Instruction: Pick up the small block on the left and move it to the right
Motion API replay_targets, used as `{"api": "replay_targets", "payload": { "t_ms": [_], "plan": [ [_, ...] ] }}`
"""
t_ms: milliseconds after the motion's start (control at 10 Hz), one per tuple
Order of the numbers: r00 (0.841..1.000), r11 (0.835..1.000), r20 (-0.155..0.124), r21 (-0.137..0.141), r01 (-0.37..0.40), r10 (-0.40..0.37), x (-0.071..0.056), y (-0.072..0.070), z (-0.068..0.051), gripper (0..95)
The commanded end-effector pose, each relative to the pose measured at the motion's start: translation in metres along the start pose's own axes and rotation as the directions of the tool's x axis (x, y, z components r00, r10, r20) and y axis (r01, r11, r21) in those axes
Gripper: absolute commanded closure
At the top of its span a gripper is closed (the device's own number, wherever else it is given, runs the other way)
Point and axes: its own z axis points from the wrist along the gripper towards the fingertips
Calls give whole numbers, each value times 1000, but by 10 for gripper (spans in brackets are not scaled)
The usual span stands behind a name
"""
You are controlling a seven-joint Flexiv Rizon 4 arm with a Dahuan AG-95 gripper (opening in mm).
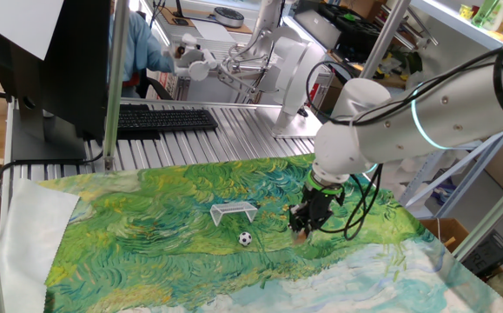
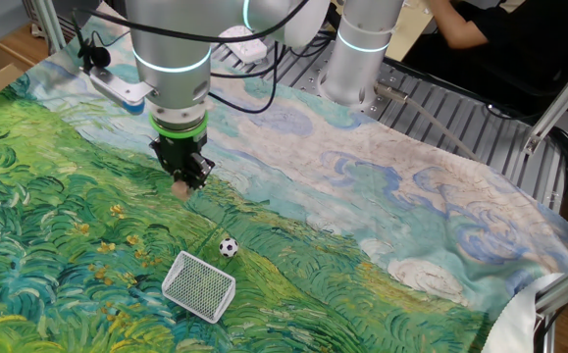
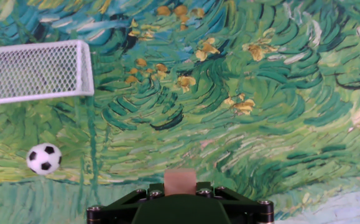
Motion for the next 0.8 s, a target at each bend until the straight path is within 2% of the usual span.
{"api": "replay_targets", "payload": {
  "t_ms": [100,700,800],
  "plan": [
    [1000,1000,-1,2,6,-6,-2,-1,6,950],
    [1000,1000,-1,2,10,-10,-2,-1,6,950],
    [1000,1000,-1,13,8,-8,-2,-1,6,950]
  ]
}}
